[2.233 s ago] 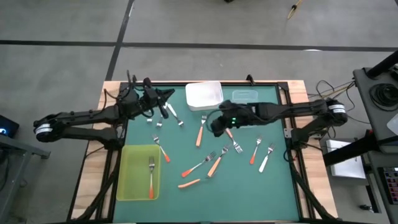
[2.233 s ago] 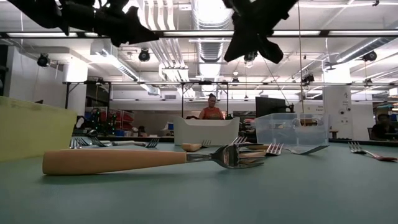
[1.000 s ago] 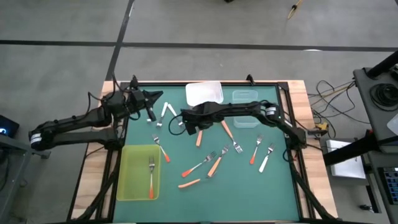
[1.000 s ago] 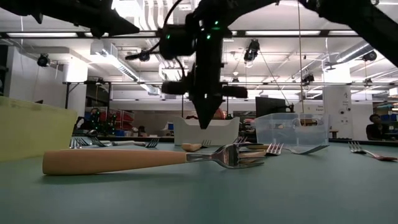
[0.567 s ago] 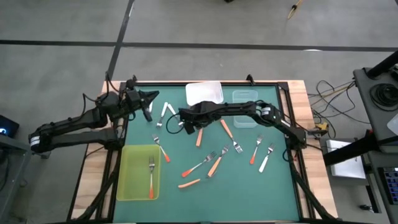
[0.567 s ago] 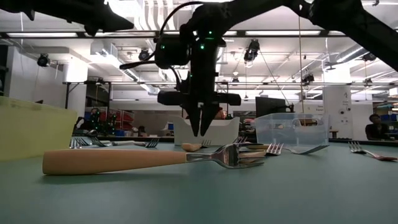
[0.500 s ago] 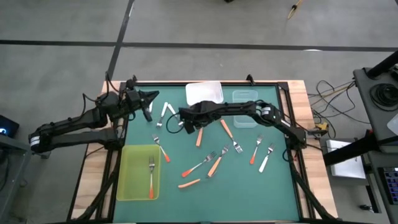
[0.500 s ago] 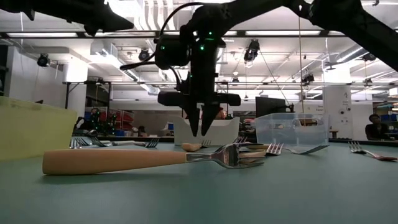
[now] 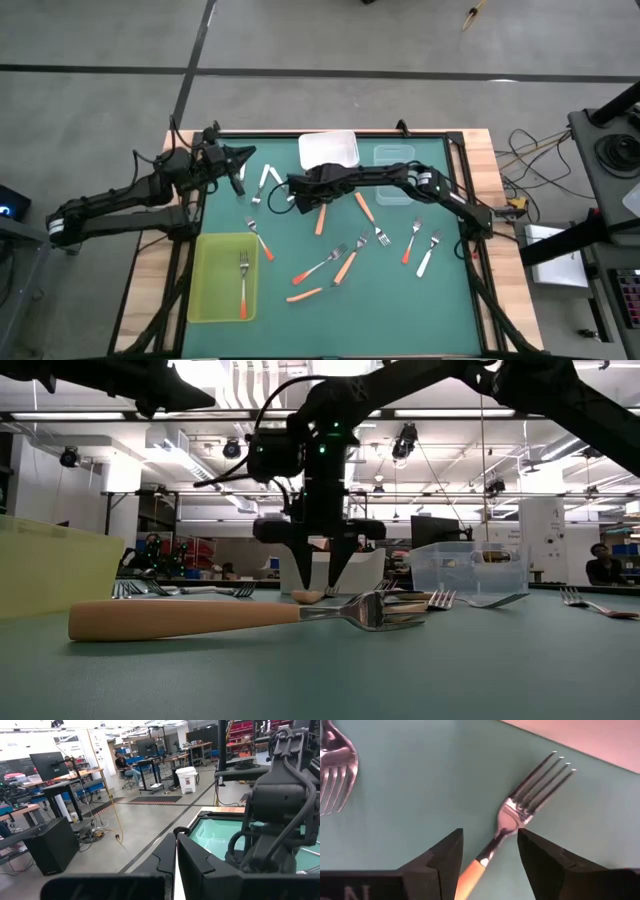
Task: Sort silverware by color (type)
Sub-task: Put the light orange fork into the transparent bin
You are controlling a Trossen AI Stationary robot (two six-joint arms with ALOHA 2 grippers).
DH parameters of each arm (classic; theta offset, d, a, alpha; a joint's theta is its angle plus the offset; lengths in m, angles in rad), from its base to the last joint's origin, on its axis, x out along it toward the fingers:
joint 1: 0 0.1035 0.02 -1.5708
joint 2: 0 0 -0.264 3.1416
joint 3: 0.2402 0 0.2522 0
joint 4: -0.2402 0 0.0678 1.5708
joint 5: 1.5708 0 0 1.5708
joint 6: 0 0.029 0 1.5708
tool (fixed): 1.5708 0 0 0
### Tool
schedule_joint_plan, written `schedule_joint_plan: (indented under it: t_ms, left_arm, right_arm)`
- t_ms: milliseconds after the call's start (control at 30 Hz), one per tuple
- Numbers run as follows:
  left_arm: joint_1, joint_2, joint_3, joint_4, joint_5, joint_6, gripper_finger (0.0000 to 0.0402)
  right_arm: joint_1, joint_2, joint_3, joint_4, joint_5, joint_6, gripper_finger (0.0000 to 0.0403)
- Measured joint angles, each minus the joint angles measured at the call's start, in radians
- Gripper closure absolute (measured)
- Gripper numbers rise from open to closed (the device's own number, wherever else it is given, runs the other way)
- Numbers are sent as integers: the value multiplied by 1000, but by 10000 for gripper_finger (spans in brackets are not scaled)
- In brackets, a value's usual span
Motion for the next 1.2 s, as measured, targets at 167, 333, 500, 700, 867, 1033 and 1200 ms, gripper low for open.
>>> schedule_joint_plan:
  t_ms: [167, 333, 500, 700, 867, 1033, 1200]
  left_arm:
    - [0, 0, 0, 0, 0, 0, 402]
    - [0, 0, 0, 0, 0, 0, 402]
    - [0, 0, 0, 0, 0, 0, 402]
    - [0, 0, 0, 0, 0, 0, 402]
    - [0, 0, 0, 1, 0, 0, 402]
    - [0, 0, 0, 11, 0, 0, 402]
    - [0, 0, 0, 11, 0, 0, 402]
  right_arm:
    - [0, 15, 0, -4, -7, 19, 228]
    - [3, 17, 0, -6, -19, 26, 235]
    - [11, 17, 0, -5, -34, 25, 250]
    - [20, 17, -2, 0, -35, -16, 278]
    - [24, 17, -6, 7, -35, -35, 317]
    - [26, 17, -15, 28, -35, -64, 359]
    - [26, 14, -33, 42, -34, -62, 379]
